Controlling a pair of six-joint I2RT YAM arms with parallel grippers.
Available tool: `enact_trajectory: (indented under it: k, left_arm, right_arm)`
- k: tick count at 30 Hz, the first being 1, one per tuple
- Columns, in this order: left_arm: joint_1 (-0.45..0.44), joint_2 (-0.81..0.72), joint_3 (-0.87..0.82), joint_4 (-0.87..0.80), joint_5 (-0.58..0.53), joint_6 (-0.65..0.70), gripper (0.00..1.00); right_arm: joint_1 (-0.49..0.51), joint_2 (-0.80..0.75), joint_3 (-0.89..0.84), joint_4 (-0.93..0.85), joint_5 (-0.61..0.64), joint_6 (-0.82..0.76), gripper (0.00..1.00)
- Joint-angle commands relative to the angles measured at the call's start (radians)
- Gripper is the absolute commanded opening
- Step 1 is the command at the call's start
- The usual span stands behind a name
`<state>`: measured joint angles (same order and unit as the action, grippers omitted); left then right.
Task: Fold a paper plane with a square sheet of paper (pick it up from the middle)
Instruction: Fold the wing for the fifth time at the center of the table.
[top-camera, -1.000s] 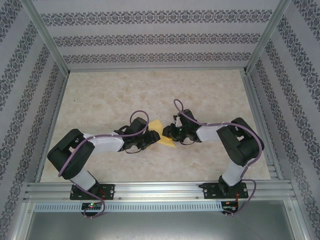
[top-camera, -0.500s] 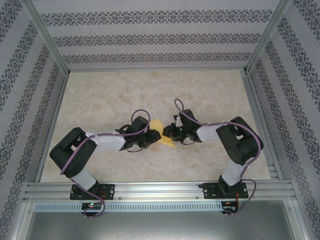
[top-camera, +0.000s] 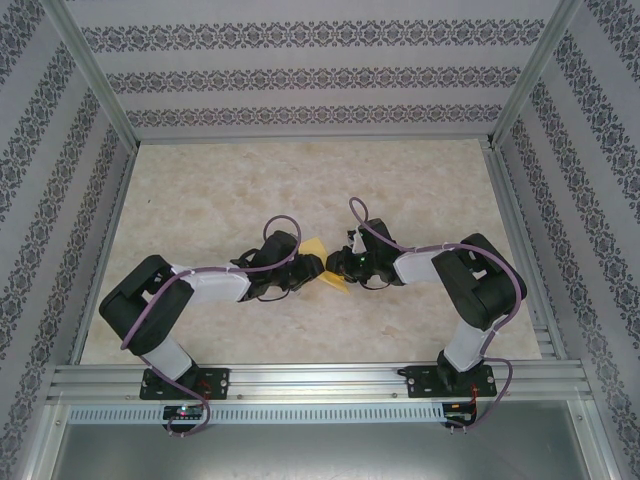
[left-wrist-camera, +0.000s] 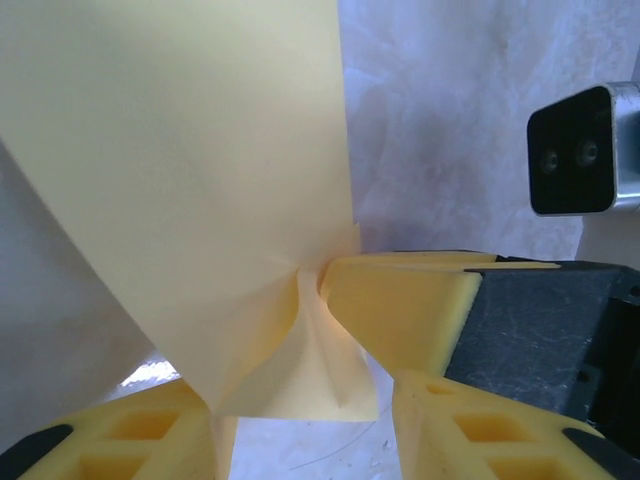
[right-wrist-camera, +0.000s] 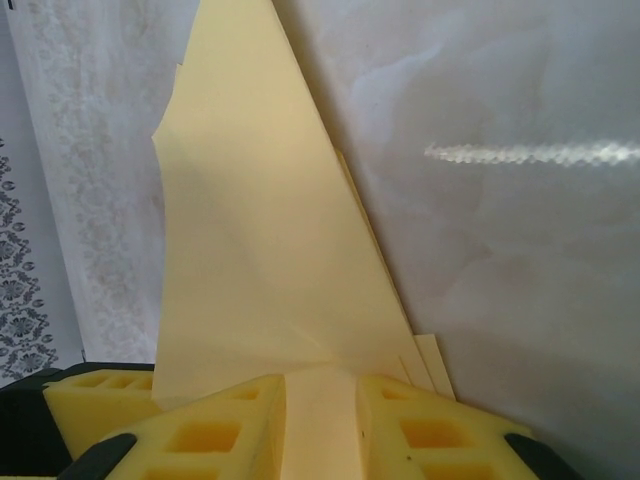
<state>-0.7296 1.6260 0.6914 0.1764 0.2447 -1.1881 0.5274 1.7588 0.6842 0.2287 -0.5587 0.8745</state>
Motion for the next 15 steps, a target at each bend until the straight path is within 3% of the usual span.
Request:
enact_trajectory:
  k: [1,15]
  left_arm:
    - [-0.016,-0.029,-0.031,0.073,-0.039,-0.027,0.45]
    - [-0.021,0.021,-0.045,0.168,-0.039,-0.080,0.35]
  right_arm:
    - [-0.010,0.047,-0.039,-0.056,0.056,-0.006,0.26]
    - [-0.009,-0.003,-0.070,0.085,0.002,0.037,0.31]
